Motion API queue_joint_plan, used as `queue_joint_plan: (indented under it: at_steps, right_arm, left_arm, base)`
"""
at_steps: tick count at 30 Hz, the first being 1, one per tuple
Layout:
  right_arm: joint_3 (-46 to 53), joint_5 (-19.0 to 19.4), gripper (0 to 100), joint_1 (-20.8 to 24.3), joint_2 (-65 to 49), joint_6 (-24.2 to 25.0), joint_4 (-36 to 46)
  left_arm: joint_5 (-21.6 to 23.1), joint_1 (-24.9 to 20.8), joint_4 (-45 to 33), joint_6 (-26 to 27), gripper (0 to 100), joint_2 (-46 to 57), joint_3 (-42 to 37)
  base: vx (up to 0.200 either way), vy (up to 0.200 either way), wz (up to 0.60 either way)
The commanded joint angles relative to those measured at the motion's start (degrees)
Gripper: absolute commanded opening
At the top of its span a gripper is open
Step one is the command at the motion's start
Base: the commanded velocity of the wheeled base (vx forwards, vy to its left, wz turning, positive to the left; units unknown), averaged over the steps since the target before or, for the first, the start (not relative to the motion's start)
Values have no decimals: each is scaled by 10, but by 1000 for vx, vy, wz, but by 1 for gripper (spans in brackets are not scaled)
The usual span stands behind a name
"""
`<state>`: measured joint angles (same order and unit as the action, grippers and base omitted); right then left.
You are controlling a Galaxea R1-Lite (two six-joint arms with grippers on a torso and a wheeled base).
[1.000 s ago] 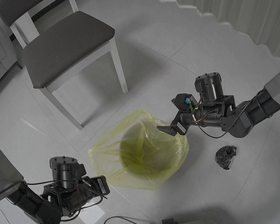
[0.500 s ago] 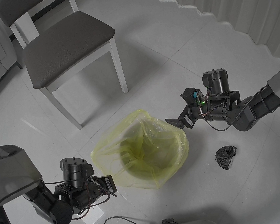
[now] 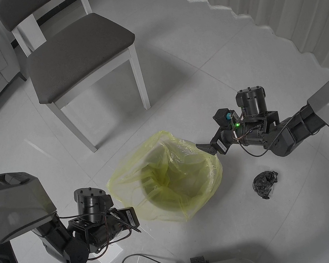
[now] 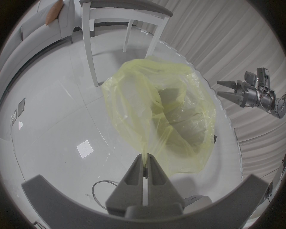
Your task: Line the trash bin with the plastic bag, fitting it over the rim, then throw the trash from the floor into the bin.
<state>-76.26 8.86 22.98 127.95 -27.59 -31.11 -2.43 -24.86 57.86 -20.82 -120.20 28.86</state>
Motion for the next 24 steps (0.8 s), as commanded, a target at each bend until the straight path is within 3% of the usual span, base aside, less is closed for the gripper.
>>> queue_joint_plan:
  at_steps: [1, 24]
  right_arm:
    - [-17, 0, 100, 2, 33, -1, 0]
    - [-76, 0, 100, 15, 85, -6, 23]
  left_arm:
    - [-2, -2, -1, 0, 0, 15, -2]
    - [-3, -6, 7, -3, 0, 25, -14]
  base:
    - [0, 0, 0]
    - [0, 0, 0]
